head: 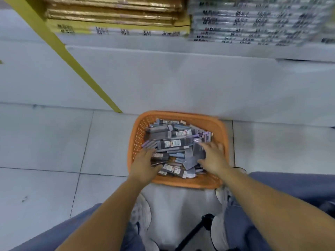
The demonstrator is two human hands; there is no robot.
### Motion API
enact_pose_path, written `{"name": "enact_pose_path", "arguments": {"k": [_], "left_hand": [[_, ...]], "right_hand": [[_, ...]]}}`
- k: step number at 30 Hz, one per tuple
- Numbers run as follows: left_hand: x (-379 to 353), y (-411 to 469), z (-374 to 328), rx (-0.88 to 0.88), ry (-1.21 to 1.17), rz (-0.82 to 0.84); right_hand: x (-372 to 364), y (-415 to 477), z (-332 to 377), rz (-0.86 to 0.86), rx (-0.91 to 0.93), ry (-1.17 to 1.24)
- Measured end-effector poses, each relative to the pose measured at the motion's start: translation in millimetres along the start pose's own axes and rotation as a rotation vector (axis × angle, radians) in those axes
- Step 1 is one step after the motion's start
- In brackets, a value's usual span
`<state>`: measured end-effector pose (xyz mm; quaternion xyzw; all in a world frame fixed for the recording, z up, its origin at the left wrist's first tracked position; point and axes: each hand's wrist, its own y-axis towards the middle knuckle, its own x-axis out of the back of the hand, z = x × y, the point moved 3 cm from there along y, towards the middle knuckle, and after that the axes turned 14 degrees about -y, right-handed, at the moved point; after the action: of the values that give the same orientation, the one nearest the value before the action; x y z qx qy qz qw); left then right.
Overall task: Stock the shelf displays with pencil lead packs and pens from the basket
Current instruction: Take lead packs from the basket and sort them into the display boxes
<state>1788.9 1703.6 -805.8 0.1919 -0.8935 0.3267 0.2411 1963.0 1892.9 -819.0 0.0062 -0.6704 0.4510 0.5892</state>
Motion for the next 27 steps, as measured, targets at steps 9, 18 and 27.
{"name": "enact_pose_path", "arguments": {"k": [9, 18, 27], "left_hand": [[-13.2, 34.8, 10.2, 0.076, 0.076, 0.044], [-10.4, 40.5, 17.6, 0.015, 0.129, 0.097], [-13.6, 46.2, 19.6, 0.058, 0.09, 0.215]], "right_hand": [[-16.2, 12.0, 7.1, 0.008, 0.028, -0.045], [-28.1, -8.4, 17.6, -0.125, -0.127, 0.344], [-33.7, 15.1, 32.0, -0.036, -0.24, 0.467]]}}
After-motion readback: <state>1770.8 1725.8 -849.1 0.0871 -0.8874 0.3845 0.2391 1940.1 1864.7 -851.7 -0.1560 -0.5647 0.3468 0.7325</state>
